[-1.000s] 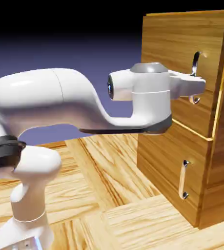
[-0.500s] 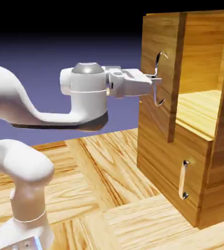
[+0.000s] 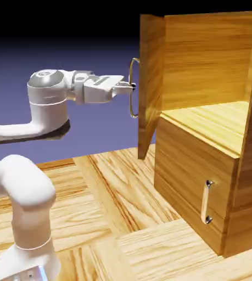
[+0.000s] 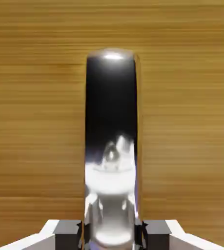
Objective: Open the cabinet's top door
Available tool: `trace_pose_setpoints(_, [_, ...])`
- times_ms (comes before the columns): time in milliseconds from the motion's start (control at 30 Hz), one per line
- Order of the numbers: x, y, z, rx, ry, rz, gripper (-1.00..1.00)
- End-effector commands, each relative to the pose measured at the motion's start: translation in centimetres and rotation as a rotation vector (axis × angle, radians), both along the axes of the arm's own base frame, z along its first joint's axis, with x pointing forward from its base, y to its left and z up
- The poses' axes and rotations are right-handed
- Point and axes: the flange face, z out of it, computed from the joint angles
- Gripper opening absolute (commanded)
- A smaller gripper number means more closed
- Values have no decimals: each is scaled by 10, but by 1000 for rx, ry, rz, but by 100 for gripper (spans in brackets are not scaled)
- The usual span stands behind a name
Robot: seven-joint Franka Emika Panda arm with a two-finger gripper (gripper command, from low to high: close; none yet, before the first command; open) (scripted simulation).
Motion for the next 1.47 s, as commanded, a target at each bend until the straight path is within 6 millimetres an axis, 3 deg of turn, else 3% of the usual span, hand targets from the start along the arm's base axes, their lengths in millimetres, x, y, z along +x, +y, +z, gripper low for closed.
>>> trace_pose_setpoints(0, [-4,6,0,0,0,-18,-100])
trace_pose_setpoints(400, [-48,93,0,0,0,-239,-100])
trace_pose_setpoints(733, [-73,196,0,0,0,-479,-100])
trace_pose_setpoints(1100, [-73,302,0,0,0,-722,-100])
trace_pose_setpoints(1433, [-57,376,0,0,0,-894,-100])
